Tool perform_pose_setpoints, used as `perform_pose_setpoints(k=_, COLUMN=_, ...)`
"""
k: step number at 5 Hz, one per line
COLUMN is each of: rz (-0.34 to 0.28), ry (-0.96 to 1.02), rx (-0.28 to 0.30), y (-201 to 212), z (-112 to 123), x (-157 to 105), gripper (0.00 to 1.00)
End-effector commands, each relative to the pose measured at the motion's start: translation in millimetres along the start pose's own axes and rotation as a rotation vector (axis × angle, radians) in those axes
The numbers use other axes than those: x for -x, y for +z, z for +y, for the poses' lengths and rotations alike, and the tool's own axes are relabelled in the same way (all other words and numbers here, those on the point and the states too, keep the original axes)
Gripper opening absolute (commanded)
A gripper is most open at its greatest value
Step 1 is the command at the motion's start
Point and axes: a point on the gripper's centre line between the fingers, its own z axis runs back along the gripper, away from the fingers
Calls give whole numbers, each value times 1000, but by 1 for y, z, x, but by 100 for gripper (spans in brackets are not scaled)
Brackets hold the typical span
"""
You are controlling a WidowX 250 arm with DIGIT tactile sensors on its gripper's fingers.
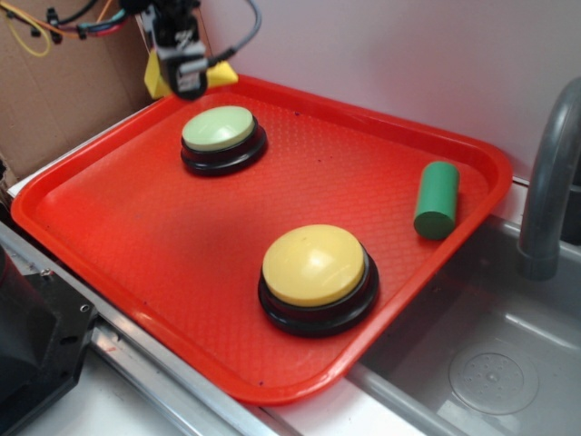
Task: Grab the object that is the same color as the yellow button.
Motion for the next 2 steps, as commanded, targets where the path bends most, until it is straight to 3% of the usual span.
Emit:
perform_pose_setpoints(k=1, rz=-77, ry=309, rx=65, y=42, z=27, x=-12, gripper=0)
perform_pose_setpoints(k=2, rz=-81, ry=385, rx=10, y=44, z=31, x=-18, gripper=0)
